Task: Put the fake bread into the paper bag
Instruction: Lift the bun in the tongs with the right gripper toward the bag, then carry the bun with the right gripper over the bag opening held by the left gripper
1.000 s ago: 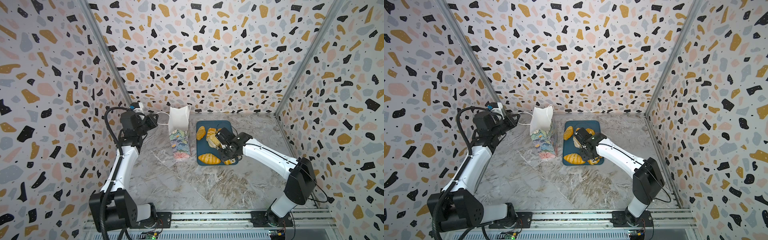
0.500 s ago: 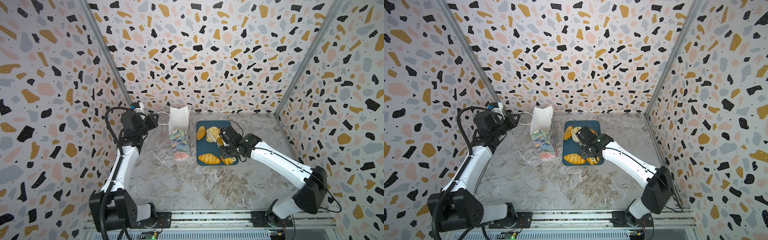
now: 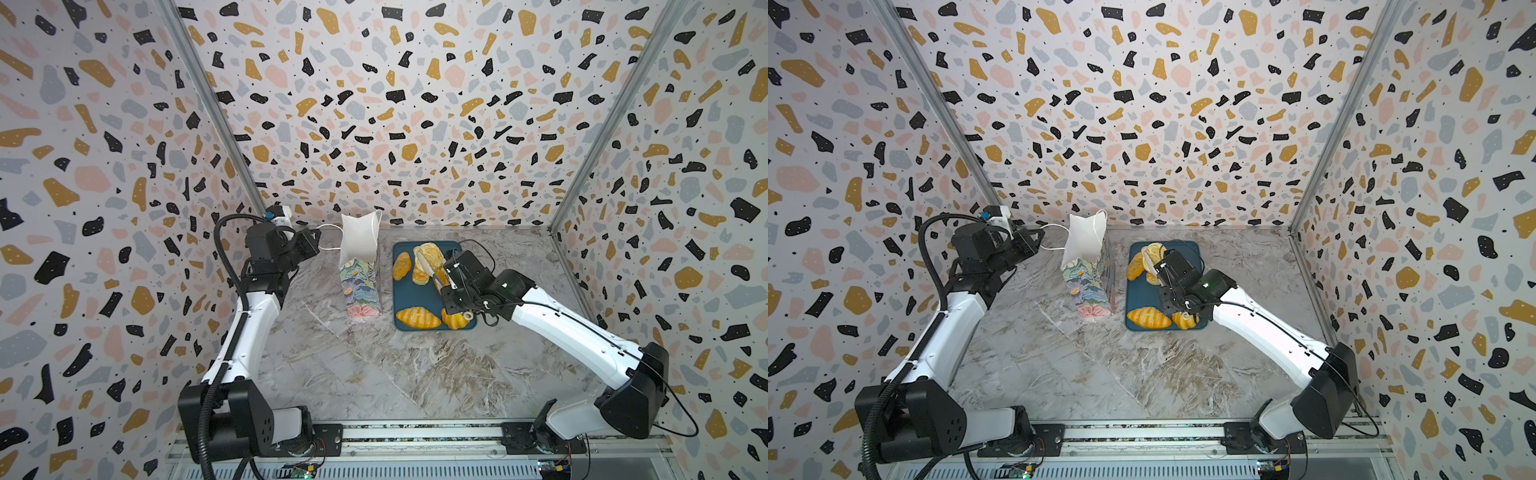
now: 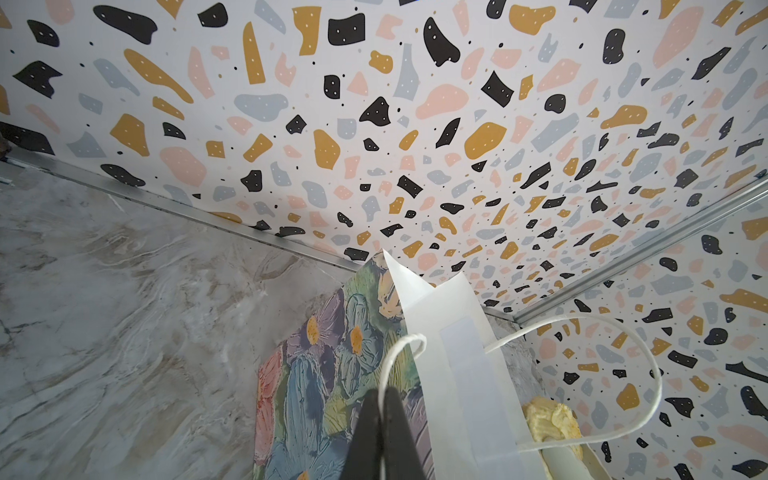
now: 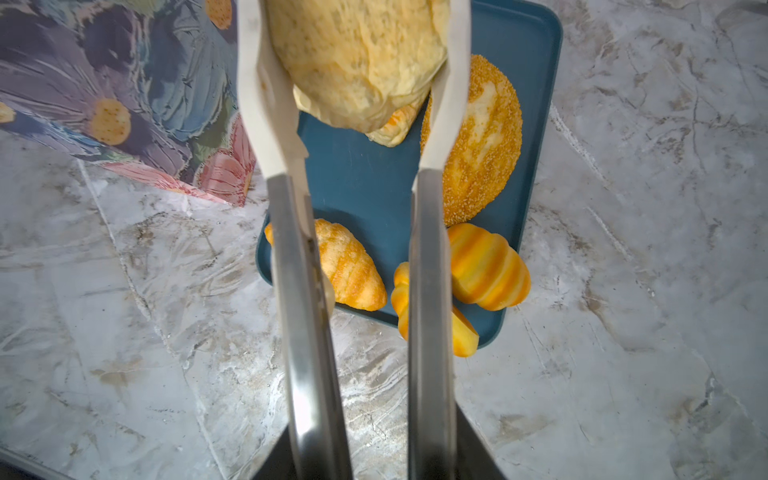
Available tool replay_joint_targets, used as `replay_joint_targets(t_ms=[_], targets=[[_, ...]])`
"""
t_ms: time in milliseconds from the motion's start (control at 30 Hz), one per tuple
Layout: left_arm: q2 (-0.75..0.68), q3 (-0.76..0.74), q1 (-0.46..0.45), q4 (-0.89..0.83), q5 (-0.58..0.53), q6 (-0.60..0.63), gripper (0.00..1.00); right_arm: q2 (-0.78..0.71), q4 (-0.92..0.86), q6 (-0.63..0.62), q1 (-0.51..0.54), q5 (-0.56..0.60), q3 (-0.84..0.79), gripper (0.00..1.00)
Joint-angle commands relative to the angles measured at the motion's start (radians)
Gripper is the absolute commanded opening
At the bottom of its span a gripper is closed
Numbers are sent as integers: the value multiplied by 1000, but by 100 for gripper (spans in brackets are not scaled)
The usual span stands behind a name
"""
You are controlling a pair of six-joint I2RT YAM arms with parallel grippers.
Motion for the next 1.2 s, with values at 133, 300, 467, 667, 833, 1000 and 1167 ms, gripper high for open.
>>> replay_joint_targets(t_ms=[133,300,467,667,833,1000,1167], targets=[[-19,-11,-3,44,-1,14,0,-78,48,13,14,65,42,38],[-20,-21,-7,57,-7,13,0,-95,75,1,21,54,59,38],[-24,-26,-8,68,-11,14,0,-95,70,-14,25,59,97,38],[-26,-36,-9,81,-16,16,0,-86,74,-19,35,54,160,38],[-30,-43,-10,97,-15,20,0,-69,82,-19,42,47,218,38],[-33,-43,-11,98,-13,19,0,-33,83,-30,65,51,294,37],[-34,-48,-10,100,-18,17,0,14,93,-42,84,49,355,36]])
